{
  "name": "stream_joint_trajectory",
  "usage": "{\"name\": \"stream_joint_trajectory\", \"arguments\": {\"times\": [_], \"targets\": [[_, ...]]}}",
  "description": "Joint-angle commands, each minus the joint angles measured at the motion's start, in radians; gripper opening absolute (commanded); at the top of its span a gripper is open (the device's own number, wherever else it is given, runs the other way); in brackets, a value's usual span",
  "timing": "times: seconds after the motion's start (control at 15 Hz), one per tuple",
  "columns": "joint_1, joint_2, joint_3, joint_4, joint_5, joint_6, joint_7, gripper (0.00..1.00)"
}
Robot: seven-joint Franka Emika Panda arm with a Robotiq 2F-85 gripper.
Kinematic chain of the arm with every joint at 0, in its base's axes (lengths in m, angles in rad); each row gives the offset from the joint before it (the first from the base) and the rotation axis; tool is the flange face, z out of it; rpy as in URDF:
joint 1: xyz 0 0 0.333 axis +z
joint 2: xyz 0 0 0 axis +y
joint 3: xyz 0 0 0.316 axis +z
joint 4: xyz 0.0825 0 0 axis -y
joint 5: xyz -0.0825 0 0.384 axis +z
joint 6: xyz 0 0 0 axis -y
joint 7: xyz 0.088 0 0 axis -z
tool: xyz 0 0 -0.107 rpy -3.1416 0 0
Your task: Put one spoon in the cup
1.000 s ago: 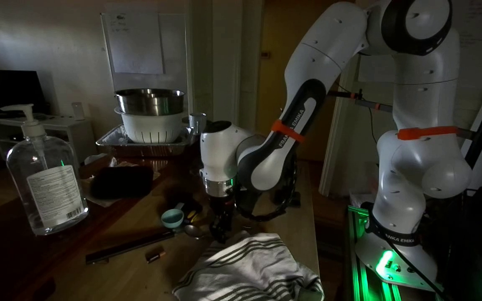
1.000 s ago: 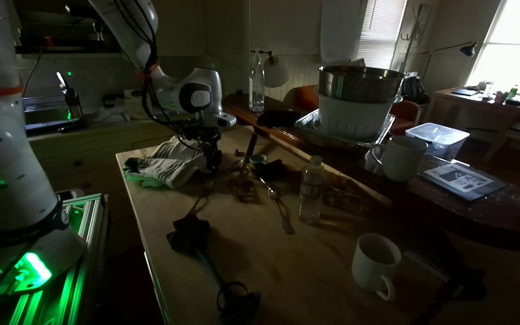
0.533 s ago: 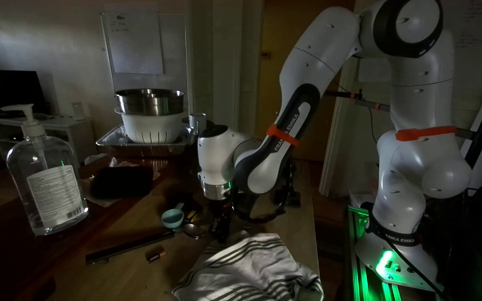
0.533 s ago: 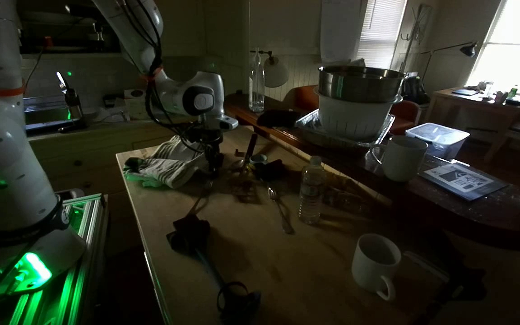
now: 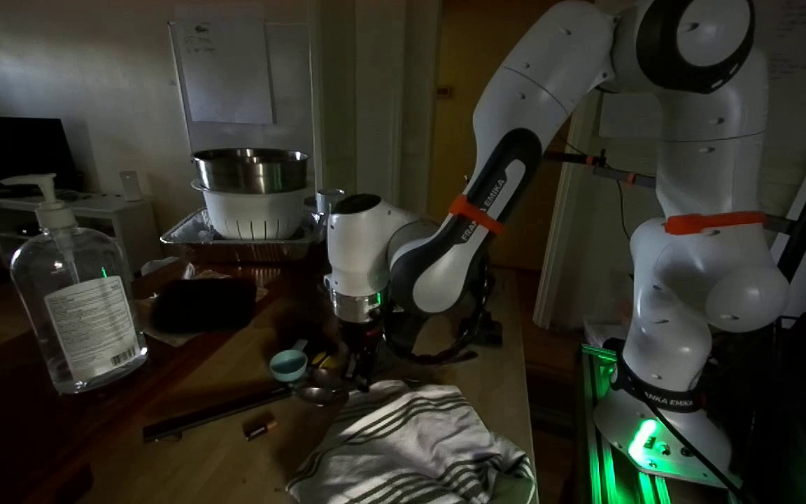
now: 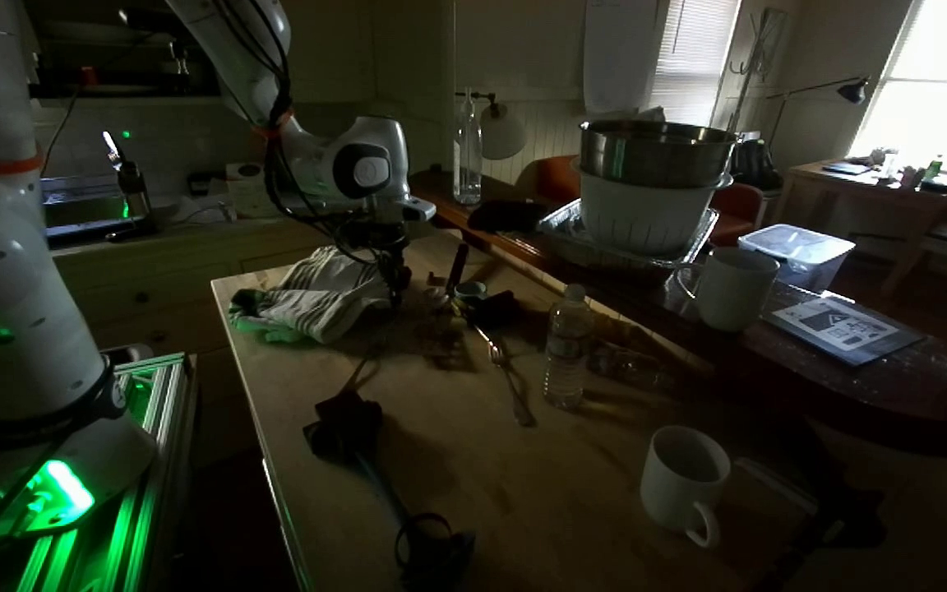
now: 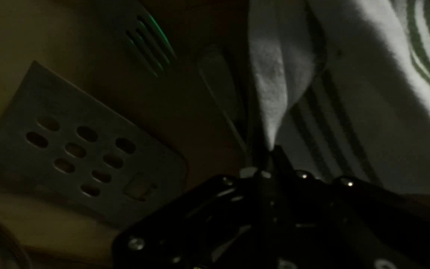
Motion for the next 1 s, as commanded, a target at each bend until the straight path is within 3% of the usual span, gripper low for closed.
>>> {"name": "stream_joint_trajectory", "arguments": {"times": [0.0, 0.4, 0.67, 0.93], "targets": [[-0.004, -0.053, 0.004, -0.037, -0.011, -0.014, 0.012, 0.01], [-0.018, -0.071, 0.015, -0.068, 0.016, -0.008, -0.007, 0.01], [-0.041, -0.048, 0.131, -0.078, 0.348, 0.003, -0.305, 0.01], [-0.040, -0.001, 0.237, -0.056, 0.566, -0.029, -0.554, 0.01]]}}
